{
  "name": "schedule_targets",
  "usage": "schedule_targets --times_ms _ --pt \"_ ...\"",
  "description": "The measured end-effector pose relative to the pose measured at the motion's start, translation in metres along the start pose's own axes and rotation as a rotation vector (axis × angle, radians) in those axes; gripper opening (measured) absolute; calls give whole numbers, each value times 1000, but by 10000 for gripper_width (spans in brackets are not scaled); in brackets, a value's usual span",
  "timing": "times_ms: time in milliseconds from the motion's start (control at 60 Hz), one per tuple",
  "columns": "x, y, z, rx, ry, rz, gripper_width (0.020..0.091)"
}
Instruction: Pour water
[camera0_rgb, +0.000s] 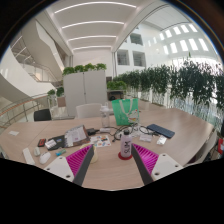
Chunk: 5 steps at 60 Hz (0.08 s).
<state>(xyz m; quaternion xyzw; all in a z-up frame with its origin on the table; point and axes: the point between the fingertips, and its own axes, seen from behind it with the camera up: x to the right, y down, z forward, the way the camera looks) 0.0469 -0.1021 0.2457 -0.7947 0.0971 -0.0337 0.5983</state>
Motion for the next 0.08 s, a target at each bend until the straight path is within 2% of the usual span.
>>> schedule_targets --times_ms 83 --pt "-17 -11 -49 10 -10 -23 833"
